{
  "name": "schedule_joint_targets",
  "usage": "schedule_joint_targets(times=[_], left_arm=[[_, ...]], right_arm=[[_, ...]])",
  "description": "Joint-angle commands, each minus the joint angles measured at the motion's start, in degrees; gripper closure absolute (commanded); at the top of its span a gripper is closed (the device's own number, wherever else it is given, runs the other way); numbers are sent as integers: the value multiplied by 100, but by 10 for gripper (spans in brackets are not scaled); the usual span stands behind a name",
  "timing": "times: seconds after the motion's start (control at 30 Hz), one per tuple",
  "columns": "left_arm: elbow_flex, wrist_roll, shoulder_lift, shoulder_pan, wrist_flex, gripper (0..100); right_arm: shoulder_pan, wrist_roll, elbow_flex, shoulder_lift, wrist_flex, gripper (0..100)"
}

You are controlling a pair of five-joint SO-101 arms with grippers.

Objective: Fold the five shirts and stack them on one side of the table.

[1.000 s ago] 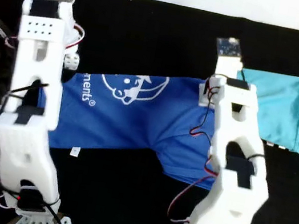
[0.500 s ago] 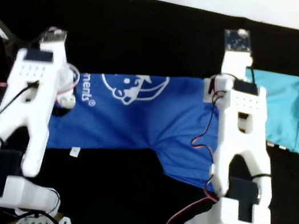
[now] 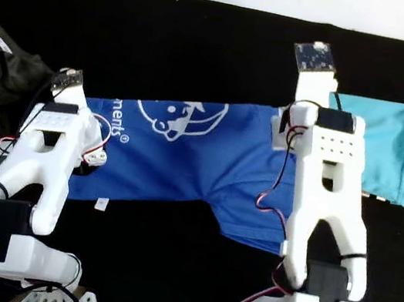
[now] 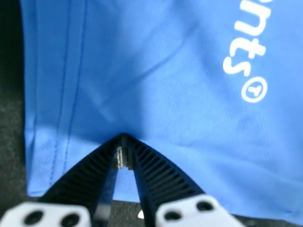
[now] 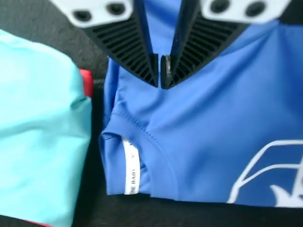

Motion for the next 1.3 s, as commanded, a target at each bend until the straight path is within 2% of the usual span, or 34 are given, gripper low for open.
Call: schedule_joint_targets(times=[0.0, 0.37, 0.7, 1.27], left_arm=[[-13, -53, 75, 40, -264, 991], [-57, -53, 382, 40, -404, 991], [-57, -53, 382, 48, -413, 991], [-145, -53, 418, 57, -387, 991]], right_arm=[[-207, 53, 13, -330, 365, 976], [-796, 62, 1253, -391, 444, 976], [-1815, 62, 1640, -391, 488, 976], [-1956, 70, 1754, -321, 725, 976]])
